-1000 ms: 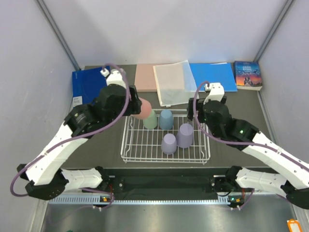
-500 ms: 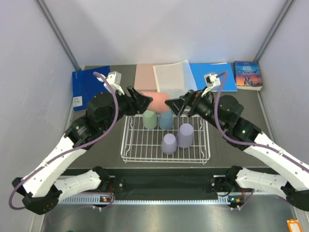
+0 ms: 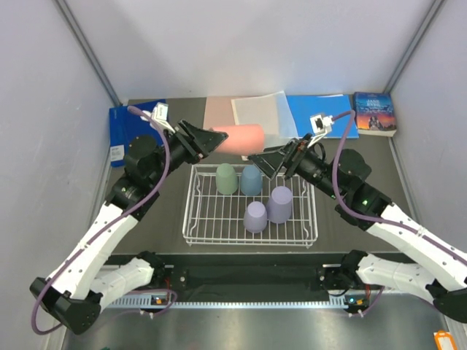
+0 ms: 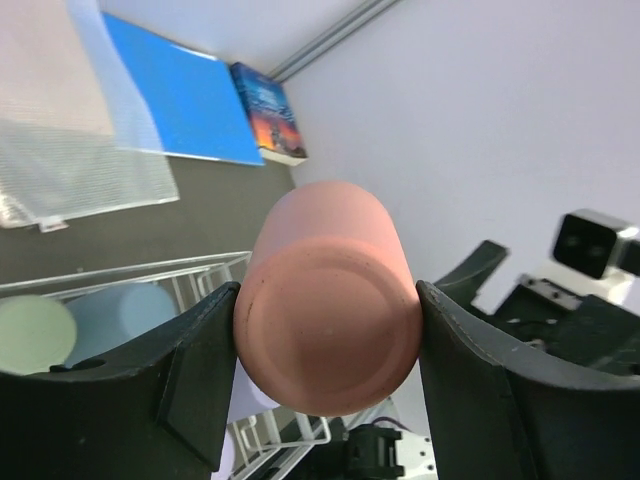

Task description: Unload the cups from the dish rack

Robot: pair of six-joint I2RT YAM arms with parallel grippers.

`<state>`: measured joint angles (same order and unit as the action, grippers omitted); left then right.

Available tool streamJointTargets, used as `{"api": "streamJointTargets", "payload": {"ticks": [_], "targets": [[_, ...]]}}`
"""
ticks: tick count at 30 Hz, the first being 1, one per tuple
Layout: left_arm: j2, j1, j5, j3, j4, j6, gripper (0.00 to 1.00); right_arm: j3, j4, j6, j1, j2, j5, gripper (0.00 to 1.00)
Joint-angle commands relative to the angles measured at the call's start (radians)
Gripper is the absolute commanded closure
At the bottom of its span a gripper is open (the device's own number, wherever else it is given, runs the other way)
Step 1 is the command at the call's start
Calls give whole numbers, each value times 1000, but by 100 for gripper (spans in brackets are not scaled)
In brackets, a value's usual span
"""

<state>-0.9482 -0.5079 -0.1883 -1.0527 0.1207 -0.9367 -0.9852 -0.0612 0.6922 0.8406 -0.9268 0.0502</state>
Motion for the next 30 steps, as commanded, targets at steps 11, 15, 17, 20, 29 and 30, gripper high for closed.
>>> {"api": "streamJointTargets", "payload": {"ticks": [11,15,17,20,29,30], "targets": [[25,25,-215,80,-299,-158,100,56,-54,-3,-71,46,30,0],[19,25,-240,89,-325,-174,100,16,-65,-31,-77,3,51,1],[8,23,-258,83,-331,-175,100,-10,-74,-39,-83,-35,92,5],[-9,23,-287,82,-358,-189,100,-24,-104,-34,-84,-75,137,21],[-27,28,-196,19,-144,-67,56,-76,-54,-49,-86,-110,99,100],[-29,28,-125,4,-34,-48,38,-90,-8,-60,-87,-112,82,100]]}}
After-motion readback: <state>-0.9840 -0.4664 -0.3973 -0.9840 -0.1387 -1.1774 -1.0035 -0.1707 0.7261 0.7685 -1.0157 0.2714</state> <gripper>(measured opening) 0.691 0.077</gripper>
